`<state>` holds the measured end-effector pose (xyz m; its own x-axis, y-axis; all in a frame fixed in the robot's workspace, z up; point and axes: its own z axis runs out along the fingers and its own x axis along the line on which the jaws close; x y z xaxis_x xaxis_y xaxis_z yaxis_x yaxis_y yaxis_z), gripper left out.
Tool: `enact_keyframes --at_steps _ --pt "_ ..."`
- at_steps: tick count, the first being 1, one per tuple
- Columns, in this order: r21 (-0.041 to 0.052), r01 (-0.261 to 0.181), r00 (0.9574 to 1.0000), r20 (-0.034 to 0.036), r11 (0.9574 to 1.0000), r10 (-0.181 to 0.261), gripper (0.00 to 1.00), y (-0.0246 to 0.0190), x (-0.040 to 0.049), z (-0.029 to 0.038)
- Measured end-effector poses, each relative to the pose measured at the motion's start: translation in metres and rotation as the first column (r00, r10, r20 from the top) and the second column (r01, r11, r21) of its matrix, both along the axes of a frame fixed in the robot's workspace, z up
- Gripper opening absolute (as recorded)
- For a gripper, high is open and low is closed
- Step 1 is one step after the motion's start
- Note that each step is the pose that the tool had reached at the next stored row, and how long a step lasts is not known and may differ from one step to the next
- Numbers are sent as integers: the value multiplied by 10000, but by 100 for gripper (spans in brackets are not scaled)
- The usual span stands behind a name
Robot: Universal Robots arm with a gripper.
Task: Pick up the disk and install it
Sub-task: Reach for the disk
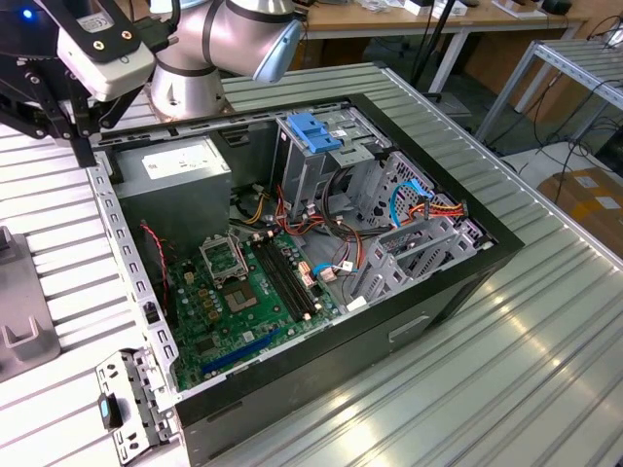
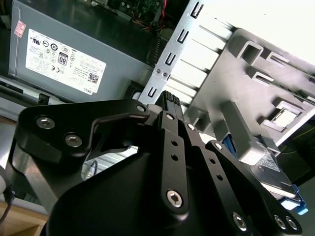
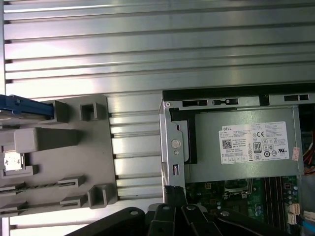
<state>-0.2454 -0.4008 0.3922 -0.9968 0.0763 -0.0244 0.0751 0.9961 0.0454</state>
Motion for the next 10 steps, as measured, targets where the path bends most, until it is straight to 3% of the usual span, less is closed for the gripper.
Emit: enact_keyframes --at_steps 10 --pt "0 0 10000 0 10000 0 10 0 -31 -2"
